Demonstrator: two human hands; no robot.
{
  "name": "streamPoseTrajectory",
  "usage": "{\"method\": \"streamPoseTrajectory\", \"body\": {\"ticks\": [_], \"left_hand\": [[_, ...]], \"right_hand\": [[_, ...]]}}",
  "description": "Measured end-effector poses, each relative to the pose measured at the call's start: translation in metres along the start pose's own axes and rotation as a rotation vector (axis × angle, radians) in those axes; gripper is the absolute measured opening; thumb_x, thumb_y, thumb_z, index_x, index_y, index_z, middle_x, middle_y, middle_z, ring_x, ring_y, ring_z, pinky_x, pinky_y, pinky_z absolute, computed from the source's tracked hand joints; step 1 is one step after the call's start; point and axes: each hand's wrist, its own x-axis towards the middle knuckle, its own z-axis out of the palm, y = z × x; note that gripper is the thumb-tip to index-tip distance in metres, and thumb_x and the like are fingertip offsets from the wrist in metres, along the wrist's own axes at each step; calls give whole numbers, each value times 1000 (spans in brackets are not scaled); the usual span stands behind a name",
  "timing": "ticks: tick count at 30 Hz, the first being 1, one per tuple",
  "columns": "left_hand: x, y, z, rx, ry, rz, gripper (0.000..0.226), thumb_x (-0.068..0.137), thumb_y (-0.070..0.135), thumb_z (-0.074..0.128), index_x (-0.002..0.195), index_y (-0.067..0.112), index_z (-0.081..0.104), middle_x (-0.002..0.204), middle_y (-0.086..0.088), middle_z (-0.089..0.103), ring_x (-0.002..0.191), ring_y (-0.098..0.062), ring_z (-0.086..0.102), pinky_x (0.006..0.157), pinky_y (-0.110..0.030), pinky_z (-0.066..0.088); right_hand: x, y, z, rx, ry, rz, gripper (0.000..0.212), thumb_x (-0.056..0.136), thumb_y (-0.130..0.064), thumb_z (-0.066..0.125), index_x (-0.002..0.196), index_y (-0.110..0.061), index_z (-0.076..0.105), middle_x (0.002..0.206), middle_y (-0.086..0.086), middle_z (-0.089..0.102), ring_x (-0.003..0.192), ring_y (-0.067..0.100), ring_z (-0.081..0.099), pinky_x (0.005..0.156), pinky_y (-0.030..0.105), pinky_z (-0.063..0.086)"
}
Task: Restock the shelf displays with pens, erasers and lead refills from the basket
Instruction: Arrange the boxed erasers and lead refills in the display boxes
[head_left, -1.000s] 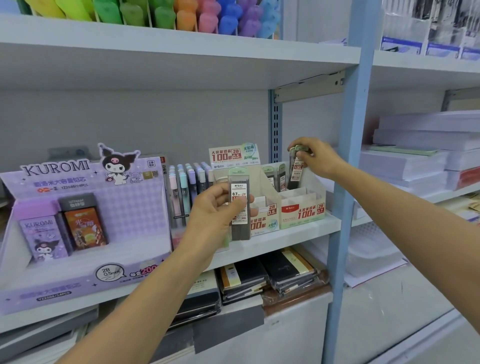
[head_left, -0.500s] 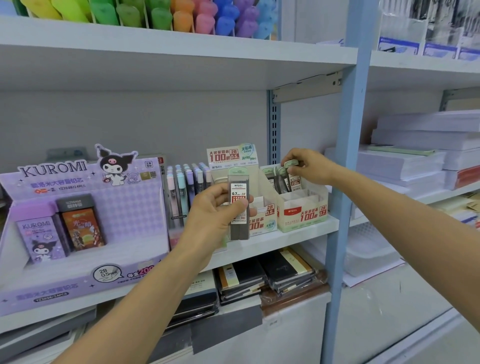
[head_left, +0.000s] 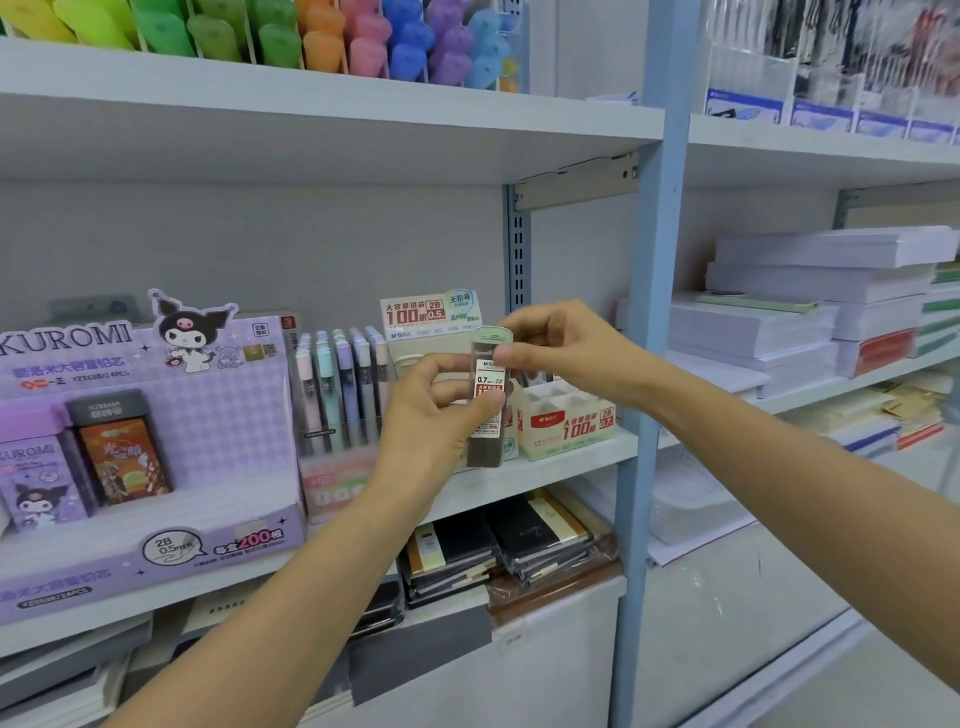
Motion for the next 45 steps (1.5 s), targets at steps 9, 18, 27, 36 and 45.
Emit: {"method": "streamPoseTrajectory", "body": {"ticks": [9, 18, 27, 36, 45], "left_hand": [[-7, -37, 7, 1186, -144, 710, 54, 92, 29, 59, 142, 22, 41, 150, 5, 38, 143, -14, 23, 119, -33, 9], [6, -57, 13, 1494, -270, 612, 77, 96, 39, 49, 155, 19, 3, 162, 0, 9, 149, -20, 3, 121, -40, -7], [10, -59, 11, 1428, -279, 638, 72, 95, 35, 53, 154, 20, 15, 161, 1, 17, 148, -18, 10, 122, -40, -1], [10, -58, 9, 1391, -280, 679, 70, 93, 32, 54, 153, 19, 20, 159, 0, 23, 146, -19, 18, 120, -37, 4], [8, -57, 8, 1407, -285, 687, 69, 92, 32, 55, 152, 17, 25, 158, -1, 25, 145, -20, 21, 120, -36, 5]], "right_hand": [[5, 32, -61, -134, 586, 49, 13, 99, -12, 51, 109, -7, 58, 98, 16, 67, 79, 18, 60, 68, 30, 50], [21, 69, -51, -372, 290, 57, 6, 99, -16, 53, 100, -19, 58, 91, 1, 64, 90, 25, 63, 84, 41, 56], [42, 64, -50, -202, 107, 94, 10, 101, -12, 46, 105, -16, 55, 105, 0, 68, 104, 16, 64, 90, 37, 54], [48, 65, -47, -128, 151, 155, 9, 103, -14, 41, 110, -17, 45, 105, 15, 66, 106, 30, 64, 95, 47, 53], [47, 72, -48, -203, 280, 96, 11, 102, -9, 41, 110, -14, 47, 104, 17, 63, 89, 23, 64, 76, 31, 57]]}}
